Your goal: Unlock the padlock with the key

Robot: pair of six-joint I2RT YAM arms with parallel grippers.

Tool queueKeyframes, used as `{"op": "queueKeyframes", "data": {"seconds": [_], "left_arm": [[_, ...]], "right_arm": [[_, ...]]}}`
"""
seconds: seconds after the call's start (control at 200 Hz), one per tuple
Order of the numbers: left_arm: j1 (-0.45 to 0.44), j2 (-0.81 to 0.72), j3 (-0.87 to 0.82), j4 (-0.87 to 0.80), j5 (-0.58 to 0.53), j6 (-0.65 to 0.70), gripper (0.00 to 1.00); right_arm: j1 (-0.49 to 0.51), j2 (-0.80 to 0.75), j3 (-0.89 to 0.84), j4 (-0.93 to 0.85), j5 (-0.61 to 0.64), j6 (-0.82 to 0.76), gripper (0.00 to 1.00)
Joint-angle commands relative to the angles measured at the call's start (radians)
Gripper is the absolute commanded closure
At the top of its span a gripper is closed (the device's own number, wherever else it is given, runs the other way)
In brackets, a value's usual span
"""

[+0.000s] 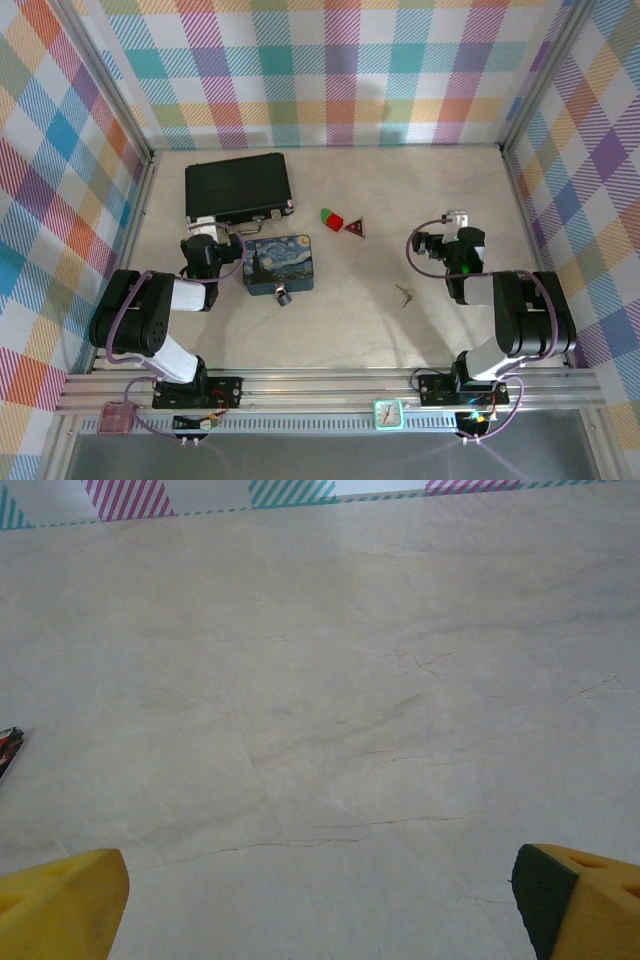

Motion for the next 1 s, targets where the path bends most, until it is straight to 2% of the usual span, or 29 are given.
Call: {"op": "queueKeyframes", "data": {"seconds": [0.0,0.96,0.995], "left_arm": [[0.001,0.008,0.021,-0.004,0.017,0.01,0.0],[0.001,0.002,0.012,0.009,0.02,0.012,0.0],[0.002,-0.012,0.029,-0.028,0.019,0.012,0.0]], "right_arm": [[-0.004,0.004,0.019,0.006,-0.018,-0.01,0.01],[-0.004,0.004,0.021,0.003,-0.013,-0.008,0.01],[-0.004,-0.004,0.024,-0.006,0.003,-0.002,0.01]]}}
